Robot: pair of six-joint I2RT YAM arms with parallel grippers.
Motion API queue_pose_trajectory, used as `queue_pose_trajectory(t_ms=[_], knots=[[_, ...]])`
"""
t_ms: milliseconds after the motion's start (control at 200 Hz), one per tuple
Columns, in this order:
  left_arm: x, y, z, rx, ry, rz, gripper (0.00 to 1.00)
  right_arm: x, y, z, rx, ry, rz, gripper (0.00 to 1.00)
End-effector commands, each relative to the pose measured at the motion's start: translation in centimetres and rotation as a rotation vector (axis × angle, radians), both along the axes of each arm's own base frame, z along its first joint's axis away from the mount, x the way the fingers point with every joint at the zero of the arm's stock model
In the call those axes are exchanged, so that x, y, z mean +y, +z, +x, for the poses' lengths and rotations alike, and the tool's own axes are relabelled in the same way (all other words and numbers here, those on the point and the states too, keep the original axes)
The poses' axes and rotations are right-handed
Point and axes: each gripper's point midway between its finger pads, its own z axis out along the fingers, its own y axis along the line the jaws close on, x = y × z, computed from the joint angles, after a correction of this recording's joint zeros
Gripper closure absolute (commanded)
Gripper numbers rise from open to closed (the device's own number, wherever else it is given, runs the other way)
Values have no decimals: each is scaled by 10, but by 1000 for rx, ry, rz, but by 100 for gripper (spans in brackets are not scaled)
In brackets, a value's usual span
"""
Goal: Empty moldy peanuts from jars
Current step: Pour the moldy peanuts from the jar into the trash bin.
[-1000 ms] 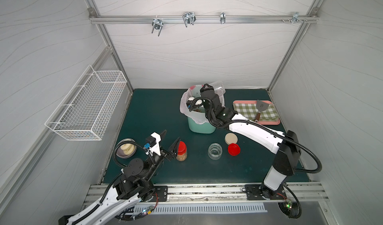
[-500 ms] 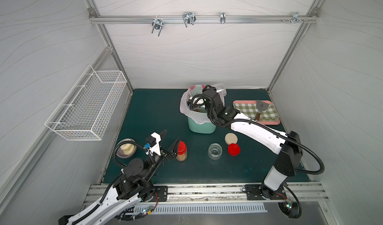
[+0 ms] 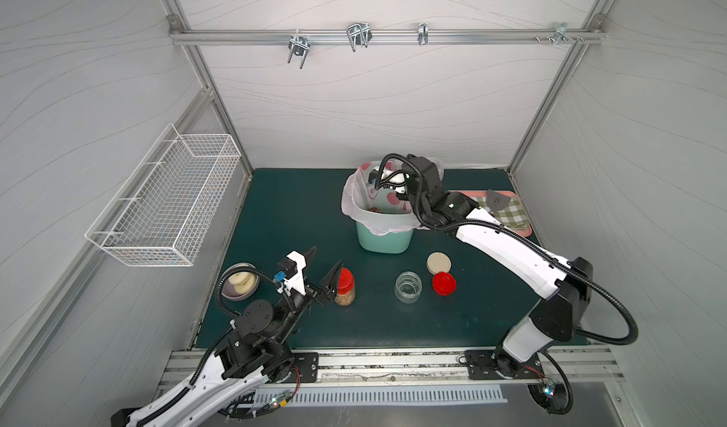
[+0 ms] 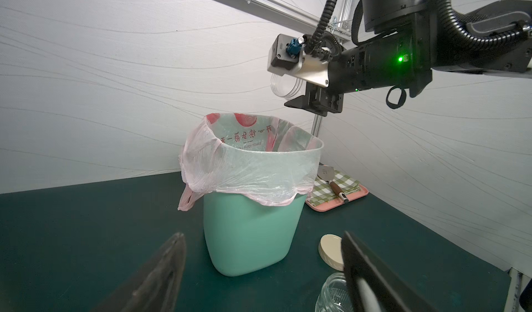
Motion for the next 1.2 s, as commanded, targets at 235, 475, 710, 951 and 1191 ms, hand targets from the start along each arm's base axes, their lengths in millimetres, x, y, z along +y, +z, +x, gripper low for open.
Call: queue_pose_trajectory(t_ms=[235, 475, 710, 951, 1191], knots=[[2, 14, -1, -30, 6, -32, 14, -12, 44, -21, 43, 11, 326, 100], [1, 13, 0, -27, 4, -32, 14, -18, 67, -43, 85, 67, 516, 100], [0, 12, 1, -20, 2, -36, 14, -17, 69, -71, 170, 146, 678, 100], [-2, 11, 2, -14, -3, -37, 14, -17, 66, -101, 233, 251, 818, 100], [-5, 10, 3, -7, -8, -35, 14, -9, 47, -134, 383, 326, 947, 100]])
